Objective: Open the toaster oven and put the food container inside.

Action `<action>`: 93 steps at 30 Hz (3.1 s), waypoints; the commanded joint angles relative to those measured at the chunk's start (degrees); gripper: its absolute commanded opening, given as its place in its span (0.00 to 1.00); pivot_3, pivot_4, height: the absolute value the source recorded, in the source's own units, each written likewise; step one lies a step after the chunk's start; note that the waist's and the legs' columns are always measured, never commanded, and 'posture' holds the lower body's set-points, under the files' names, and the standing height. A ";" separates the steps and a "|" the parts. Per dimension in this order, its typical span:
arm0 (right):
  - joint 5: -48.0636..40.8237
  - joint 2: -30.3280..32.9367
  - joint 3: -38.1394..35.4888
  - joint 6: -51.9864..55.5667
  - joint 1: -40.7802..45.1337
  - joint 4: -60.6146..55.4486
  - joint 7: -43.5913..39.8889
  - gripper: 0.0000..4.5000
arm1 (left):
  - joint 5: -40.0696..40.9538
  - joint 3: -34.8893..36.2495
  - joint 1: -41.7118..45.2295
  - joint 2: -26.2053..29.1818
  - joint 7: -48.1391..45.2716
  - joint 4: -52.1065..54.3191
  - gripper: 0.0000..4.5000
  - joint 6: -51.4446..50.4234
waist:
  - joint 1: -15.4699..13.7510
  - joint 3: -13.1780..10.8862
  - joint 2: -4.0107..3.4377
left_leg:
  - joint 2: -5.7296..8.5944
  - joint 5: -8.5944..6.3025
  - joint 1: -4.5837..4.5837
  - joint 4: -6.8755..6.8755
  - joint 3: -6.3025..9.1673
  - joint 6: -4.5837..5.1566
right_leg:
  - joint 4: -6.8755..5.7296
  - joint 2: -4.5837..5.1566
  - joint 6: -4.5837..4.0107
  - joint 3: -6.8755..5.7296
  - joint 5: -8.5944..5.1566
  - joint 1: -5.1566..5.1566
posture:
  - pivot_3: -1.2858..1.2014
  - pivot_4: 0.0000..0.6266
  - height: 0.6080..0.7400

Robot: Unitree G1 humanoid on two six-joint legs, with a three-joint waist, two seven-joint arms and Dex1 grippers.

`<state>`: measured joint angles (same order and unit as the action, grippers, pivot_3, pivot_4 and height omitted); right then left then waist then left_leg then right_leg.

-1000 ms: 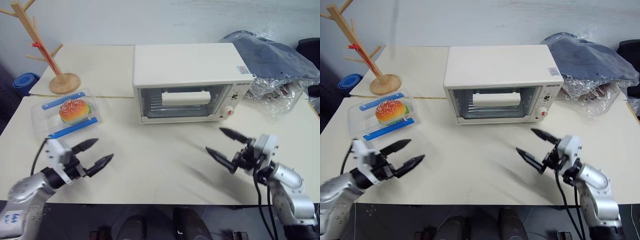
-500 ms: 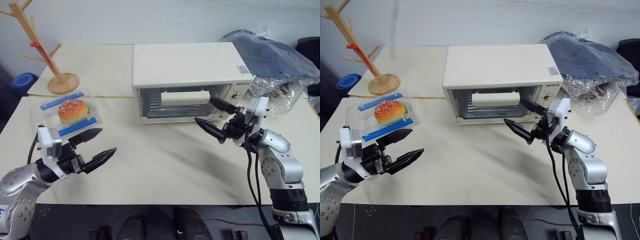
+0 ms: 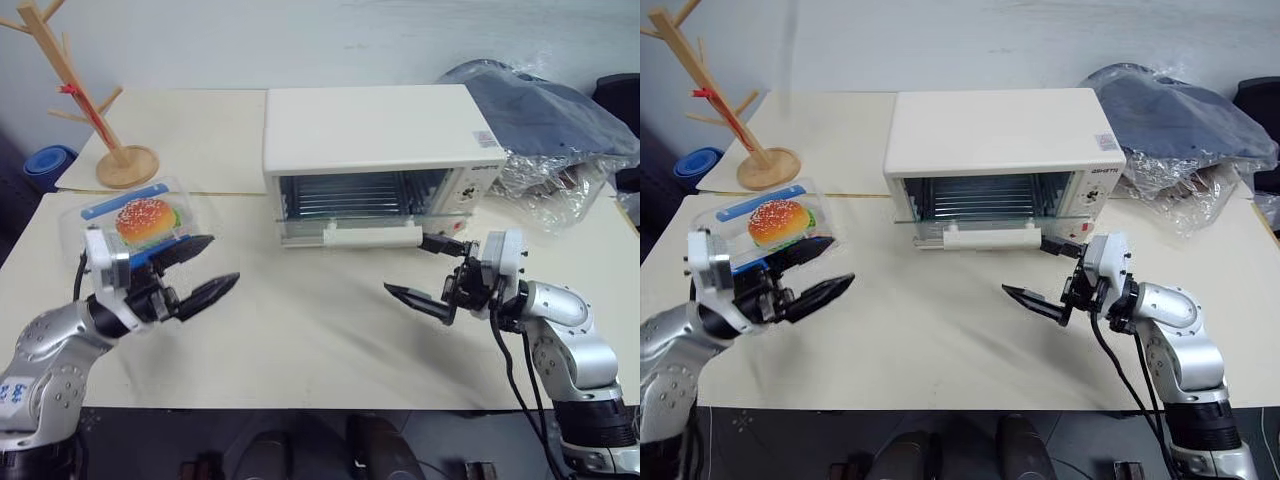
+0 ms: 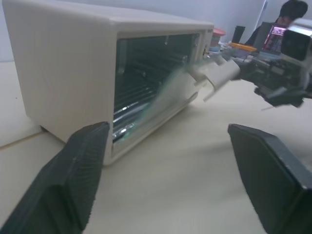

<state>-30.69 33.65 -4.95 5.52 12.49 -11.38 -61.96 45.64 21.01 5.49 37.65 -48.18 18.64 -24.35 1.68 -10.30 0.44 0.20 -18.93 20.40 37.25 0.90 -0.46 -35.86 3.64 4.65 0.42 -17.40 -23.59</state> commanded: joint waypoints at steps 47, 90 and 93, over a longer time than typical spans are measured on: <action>-5.73 -3.67 -7.75 -14.27 -13.74 -1.47 -5.39 1.00 | -8.63 18.32 -15.59 -8.36 14.59 5.12 0.67 -4.06 | -0.37 -0.01 0.08 | -0.14 0.04 -0.12 0.18 0.05 -0.08 | -0.07 -0.10 0.01 0.02 0.00 0.19 | 0.52 0.24 1.00; -0.04 -9.98 0.89 -21.08 -6.82 3.05 -4.01 1.00 | -19.13 0.20 32.17 29.12 17.30 -59.40 0.16 -35.40 | -0.02 0.09 0.35 | -0.03 0.13 -0.04 0.00 -0.03 -0.39 | -0.59 -0.02 -0.09 -0.04 -0.05 -0.18 | 0.52 0.24 1.00; -0.07 -9.68 0.81 -21.32 -6.96 3.82 -4.39 1.00 | -17.62 2.69 29.35 29.91 16.45 -52.08 0.05 -39.67 | -0.07 0.09 0.39 | -0.04 0.12 -0.02 0.02 -0.02 -0.39 | -0.62 -0.01 -0.10 -0.04 -0.05 -0.19 | 0.52 0.24 1.00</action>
<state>-30.45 23.32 -4.01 -15.61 5.61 -6.45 -66.29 26.90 20.83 34.90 64.42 -30.90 -37.96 -62.27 1.62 -10.20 0.82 0.16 -18.81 20.39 37.27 0.90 -0.84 -36.47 3.63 4.55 0.37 -17.44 -23.78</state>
